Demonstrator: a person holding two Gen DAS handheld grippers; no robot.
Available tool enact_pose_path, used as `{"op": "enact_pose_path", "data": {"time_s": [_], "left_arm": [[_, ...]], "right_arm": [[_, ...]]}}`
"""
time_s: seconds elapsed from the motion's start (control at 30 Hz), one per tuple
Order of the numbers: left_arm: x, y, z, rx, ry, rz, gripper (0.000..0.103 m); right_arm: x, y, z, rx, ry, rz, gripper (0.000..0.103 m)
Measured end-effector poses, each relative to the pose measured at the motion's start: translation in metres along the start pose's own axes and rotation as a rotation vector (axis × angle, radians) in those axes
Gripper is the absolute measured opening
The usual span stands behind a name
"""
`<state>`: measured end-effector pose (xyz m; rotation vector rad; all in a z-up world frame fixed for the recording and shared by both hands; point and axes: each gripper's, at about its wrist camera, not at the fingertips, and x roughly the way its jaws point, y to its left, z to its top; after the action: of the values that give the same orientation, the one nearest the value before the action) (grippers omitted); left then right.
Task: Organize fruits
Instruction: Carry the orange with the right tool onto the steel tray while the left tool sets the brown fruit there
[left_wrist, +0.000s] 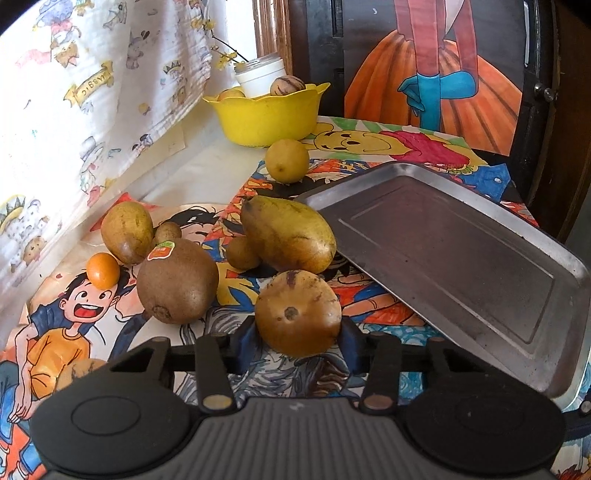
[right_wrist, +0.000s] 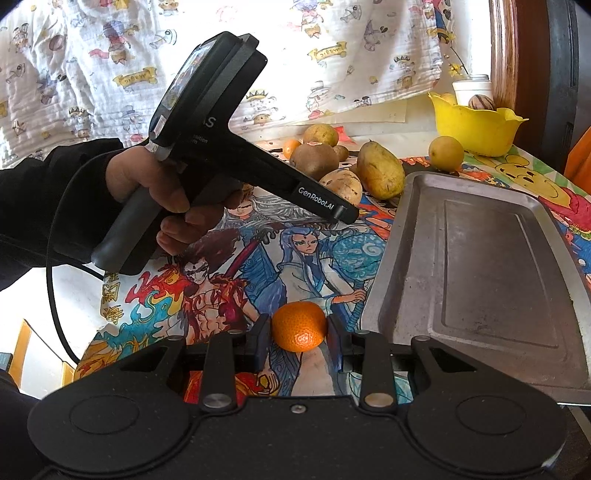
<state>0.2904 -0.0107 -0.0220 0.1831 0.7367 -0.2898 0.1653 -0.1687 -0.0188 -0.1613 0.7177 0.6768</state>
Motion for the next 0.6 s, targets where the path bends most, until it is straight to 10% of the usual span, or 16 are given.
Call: {"op": "enact_pose_path", "data": {"time_s": [0.6], "left_arm": [[-0.066,-0.019,0.035,-0.048,-0.080,0.017,0.050]], "right_arm": [[-0.055,-0.040,0.024,0.079,-0.171,0.025,0.034]]}}
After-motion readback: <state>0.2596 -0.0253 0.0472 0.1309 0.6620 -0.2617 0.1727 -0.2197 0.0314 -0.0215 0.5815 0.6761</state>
